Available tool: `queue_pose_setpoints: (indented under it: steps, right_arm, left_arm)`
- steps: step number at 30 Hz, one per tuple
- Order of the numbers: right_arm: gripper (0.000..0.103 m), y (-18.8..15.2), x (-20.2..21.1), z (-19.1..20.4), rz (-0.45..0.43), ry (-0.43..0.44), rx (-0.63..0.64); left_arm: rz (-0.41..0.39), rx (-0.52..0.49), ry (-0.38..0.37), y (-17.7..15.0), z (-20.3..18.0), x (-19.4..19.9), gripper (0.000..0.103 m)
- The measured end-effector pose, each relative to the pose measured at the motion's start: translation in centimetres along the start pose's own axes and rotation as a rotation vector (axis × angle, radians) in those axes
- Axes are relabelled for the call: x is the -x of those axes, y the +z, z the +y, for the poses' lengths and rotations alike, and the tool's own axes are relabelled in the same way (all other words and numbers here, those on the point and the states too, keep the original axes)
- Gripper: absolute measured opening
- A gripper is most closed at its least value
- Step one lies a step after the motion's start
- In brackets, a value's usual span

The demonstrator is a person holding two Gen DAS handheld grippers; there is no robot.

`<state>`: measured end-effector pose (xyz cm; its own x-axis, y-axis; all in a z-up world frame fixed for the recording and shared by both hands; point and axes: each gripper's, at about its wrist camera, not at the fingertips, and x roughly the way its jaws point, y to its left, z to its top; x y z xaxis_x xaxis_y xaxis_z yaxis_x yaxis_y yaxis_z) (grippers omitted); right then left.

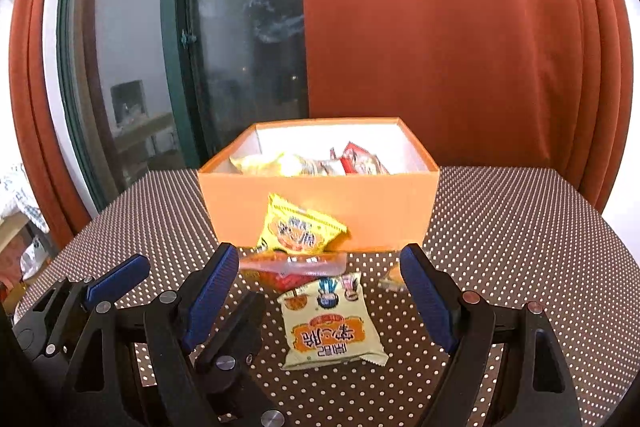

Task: Organize snacks
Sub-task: 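Withdraw both tools from the box back toward the snack pile, then grasp the candy packet with the left tool while the right tool grasps the cartoon chip bag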

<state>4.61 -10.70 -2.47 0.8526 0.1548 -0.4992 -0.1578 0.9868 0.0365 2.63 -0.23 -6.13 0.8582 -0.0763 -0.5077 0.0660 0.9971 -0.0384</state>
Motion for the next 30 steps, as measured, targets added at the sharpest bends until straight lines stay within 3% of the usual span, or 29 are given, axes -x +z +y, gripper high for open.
queue_pose_setpoints:
  steps: [20,30]
  right_arm:
    - [0.085,-3.4,-8.4,-0.3,0.234,0.01,-0.007]
    - [0.085,-4.7,-12.0,-0.5,0.358,0.013,-0.009]
  left_arm:
    - [0.216,-0.001,0.021,-2.9,1.3,-8.6,0.079]
    - [0.376,0.013,-0.03,-3.8,1.7,-12.6,0.077]
